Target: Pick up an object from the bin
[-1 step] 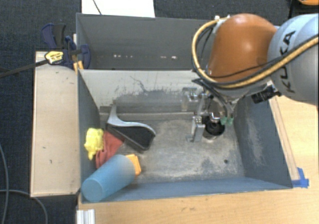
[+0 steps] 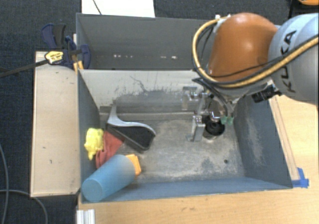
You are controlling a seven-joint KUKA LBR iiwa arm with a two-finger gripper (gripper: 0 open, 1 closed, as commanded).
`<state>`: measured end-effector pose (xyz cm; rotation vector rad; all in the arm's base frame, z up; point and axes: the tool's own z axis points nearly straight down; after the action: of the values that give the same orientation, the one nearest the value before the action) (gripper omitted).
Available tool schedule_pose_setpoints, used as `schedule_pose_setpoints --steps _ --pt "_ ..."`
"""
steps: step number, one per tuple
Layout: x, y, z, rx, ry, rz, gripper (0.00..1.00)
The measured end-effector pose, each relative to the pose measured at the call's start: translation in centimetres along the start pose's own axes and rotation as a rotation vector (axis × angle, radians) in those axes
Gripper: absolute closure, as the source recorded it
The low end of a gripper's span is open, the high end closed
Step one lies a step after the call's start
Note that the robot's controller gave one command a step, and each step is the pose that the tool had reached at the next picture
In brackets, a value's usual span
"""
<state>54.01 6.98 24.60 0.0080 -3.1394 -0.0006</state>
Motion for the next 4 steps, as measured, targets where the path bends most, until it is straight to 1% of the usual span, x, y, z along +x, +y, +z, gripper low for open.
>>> schedule_pose_setpoints --steps 1,2,3,4 --pt "0.1 0.9 0.0 0.001 -0.005 -0.072 0.00" --pt "-1.2 3.4 5.1 0.000 -0.013 -0.190 0.00" --pt "-4.2 5.7 11.2 -0.002 -0.011 -0.126 0.00" --pt "-4.2 6.7 13.4 0.000 0.000 -0.192 0.00"
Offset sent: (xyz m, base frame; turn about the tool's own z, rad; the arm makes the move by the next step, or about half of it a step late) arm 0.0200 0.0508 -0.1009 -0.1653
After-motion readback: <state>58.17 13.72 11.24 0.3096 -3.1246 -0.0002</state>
